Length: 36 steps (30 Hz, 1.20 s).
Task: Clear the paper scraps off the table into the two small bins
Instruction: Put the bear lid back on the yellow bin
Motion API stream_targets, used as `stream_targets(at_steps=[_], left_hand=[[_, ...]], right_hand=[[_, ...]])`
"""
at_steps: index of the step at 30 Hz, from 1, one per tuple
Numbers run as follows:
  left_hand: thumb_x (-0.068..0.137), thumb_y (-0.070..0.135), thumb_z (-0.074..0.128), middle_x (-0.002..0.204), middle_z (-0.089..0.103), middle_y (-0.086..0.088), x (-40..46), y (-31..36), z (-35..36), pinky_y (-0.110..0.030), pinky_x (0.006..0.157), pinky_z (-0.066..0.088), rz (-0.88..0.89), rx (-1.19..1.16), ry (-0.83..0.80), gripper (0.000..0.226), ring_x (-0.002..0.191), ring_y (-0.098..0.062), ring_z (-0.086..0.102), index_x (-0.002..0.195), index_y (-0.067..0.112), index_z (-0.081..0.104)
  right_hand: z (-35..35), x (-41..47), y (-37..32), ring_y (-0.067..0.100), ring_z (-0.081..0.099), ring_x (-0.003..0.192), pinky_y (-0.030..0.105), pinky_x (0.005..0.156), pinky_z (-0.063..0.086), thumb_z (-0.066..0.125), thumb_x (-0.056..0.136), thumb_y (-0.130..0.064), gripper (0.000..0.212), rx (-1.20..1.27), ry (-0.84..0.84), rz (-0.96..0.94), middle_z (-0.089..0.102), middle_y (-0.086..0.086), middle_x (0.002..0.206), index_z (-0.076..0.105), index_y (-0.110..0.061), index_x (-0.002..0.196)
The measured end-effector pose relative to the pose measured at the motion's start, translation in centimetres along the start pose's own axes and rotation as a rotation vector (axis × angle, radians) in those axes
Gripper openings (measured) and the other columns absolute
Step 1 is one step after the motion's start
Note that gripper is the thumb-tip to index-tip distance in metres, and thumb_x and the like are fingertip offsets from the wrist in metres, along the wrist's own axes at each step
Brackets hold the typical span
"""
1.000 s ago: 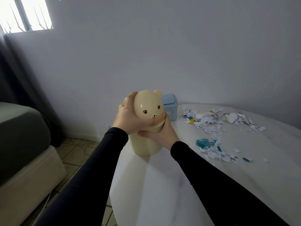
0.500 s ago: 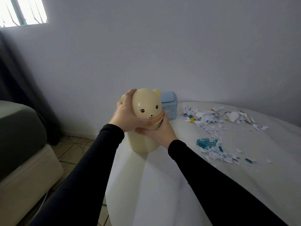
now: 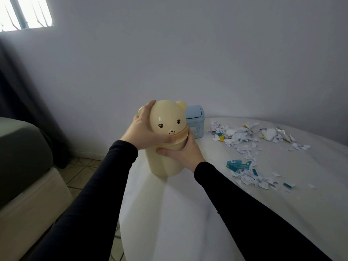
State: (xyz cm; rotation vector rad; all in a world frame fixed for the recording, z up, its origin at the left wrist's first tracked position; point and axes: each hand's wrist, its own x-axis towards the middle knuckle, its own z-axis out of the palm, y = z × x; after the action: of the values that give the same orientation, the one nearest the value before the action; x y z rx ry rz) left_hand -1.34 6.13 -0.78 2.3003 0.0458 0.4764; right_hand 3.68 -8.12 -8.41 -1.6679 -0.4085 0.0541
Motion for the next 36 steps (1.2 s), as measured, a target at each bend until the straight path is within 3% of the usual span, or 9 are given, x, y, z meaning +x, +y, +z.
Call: stream_targets(at_steps=[10,15,17,21,25,30,36], left_hand=[[0.054,0.040,0.087,0.140,0.029,0.006,-0.4,-0.4,0.4,-0.028,0.090,0.034,0.011,0.039,0.034,0.114,0.112,-0.007,0.030,0.143,0.042,0.016],[0.052,0.044,0.087,0.145,0.028,0.004,-0.2,-0.6,0.4,-0.030,0.093,0.037,-0.017,0.082,0.013,0.120,0.120,-0.013,0.037,0.145,0.043,0.011],[0.052,0.049,0.085,0.151,0.019,0.000,-0.3,-0.3,0.4,-0.035,0.100,0.037,-0.071,0.101,-0.014,0.125,0.131,-0.022,0.034,0.145,0.047,0.002],[0.060,0.060,0.076,0.155,-0.023,-0.004,-1.3,1.1,1.2,-0.053,0.107,0.028,-0.135,0.358,0.061,0.124,0.142,-0.039,0.011,0.145,0.043,-0.012],[0.077,0.052,0.064,0.158,-0.015,-0.001,-2.1,1.1,3.4,-0.055,0.103,0.032,-0.053,0.504,0.183,0.104,0.142,-0.038,0.009,0.149,0.032,-0.008],[0.084,0.042,0.058,0.158,-0.016,-0.003,-0.8,0.8,4.2,-0.053,0.099,0.035,-0.072,0.471,0.183,0.096,0.139,-0.038,0.019,0.149,0.022,-0.010],[0.080,0.031,0.059,0.158,-0.008,-0.011,-1.3,2.0,4.4,-0.056,0.104,0.031,-0.022,0.577,0.265,0.090,0.143,-0.041,0.007,0.150,0.026,0.003]], right_hand=[[-0.1,-0.3,-0.2,0.005,0.054,0.113,0.026,0.089,0.046,0.095,0.045,-0.035,0.113,0.008,-0.017,-0.011,0.053,-0.017,0.124,0.028,-0.035,0.137],[-0.2,-0.2,-0.5,0.007,0.053,0.112,0.024,0.086,0.044,0.094,0.049,-0.032,0.112,0.012,-0.042,0.006,0.052,-0.015,0.125,0.025,-0.035,0.136],[-0.1,0.0,-0.4,0.007,0.053,0.111,0.023,0.085,0.043,0.094,0.050,-0.029,0.106,0.019,-0.038,0.010,0.052,-0.015,0.124,0.025,-0.039,0.130],[0.3,0.7,-0.7,0.008,0.054,0.112,0.023,0.090,0.043,0.092,0.055,-0.016,0.103,0.063,-0.038,-0.003,0.052,-0.010,0.127,0.026,-0.032,0.132],[0.2,1.6,-0.9,0.012,0.052,0.114,0.023,0.090,0.041,0.081,0.069,-0.012,0.093,0.008,-0.036,-0.011,0.050,-0.008,0.122,0.023,-0.020,0.142],[-0.1,2.7,-1.3,0.013,0.051,0.112,0.012,0.077,0.043,0.067,0.085,-0.008,0.074,-0.101,-0.141,0.014,0.047,-0.004,0.130,0.024,-0.014,0.145],[-2.2,2.0,0.7,0.020,0.045,0.129,0.024,0.092,0.038,0.077,0.078,-0.024,0.091,-0.331,-0.198,0.097,0.048,-0.006,0.133,0.020,-0.024,0.149]])
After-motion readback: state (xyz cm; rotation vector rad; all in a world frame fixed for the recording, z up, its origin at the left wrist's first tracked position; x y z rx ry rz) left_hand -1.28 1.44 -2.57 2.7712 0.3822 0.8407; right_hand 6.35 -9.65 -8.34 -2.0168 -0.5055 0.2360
